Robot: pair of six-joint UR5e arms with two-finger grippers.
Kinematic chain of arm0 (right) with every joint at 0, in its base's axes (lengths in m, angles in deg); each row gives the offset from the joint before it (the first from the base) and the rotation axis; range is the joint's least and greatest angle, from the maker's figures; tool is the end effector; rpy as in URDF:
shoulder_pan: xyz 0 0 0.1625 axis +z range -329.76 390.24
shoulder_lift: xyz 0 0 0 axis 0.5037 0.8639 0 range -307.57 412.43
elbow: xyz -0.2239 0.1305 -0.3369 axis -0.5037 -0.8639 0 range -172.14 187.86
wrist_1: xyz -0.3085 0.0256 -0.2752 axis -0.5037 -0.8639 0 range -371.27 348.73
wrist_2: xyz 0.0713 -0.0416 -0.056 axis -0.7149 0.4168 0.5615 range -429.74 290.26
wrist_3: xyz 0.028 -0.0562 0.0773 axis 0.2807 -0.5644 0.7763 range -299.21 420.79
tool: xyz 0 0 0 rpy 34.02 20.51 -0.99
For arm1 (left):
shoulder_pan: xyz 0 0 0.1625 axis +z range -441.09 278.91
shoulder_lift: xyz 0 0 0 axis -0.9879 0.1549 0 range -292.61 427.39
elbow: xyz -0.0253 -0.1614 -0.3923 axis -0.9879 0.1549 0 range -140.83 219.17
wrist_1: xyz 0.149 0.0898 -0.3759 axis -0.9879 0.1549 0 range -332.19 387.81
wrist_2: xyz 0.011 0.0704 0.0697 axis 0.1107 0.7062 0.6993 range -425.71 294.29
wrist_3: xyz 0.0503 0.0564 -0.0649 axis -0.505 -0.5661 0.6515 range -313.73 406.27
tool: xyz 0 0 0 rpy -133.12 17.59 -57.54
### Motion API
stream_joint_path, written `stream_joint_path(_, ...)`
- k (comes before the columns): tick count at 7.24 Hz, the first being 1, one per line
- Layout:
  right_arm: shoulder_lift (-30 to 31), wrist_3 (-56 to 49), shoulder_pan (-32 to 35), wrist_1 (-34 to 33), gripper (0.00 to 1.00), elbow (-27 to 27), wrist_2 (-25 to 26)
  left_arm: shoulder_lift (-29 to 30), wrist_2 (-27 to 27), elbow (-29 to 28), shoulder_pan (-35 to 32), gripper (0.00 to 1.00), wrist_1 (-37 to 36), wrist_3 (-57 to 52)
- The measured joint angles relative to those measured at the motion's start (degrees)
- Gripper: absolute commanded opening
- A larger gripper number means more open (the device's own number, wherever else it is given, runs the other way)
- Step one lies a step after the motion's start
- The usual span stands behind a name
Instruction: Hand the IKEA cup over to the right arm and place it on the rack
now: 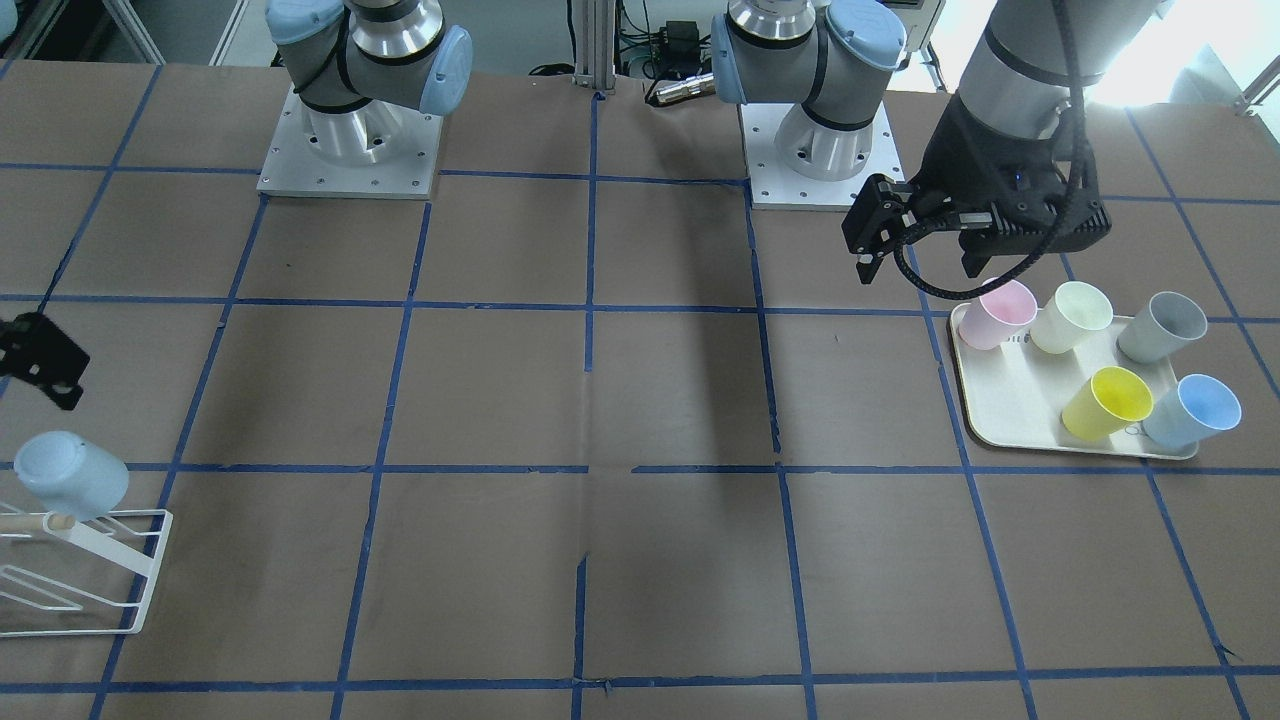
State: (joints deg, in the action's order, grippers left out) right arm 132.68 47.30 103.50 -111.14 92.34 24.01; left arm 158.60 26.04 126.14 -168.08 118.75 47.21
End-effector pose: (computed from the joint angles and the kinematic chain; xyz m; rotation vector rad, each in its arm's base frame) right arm -0.0434 -0.5844 0.4634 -0.0913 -3.0490 0.1190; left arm -0.1037 -0.5083 0.5018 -0.1074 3.1088 -0.0231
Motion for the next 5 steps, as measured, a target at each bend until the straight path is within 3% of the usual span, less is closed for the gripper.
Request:
stream_joint_path(3,3.9,5.4,12.4,13.4,1.0,-4.2,-0.5,-0.3,-0.3,-0.1,-0.2,1.0,0.0,0.0)
stream_joint_path(5,5.7,10.4,19.0,17.5,1.0,-4.3,-0.9,-0.3,-0.6,-0.1,0.0,1.0,0.0,0.0)
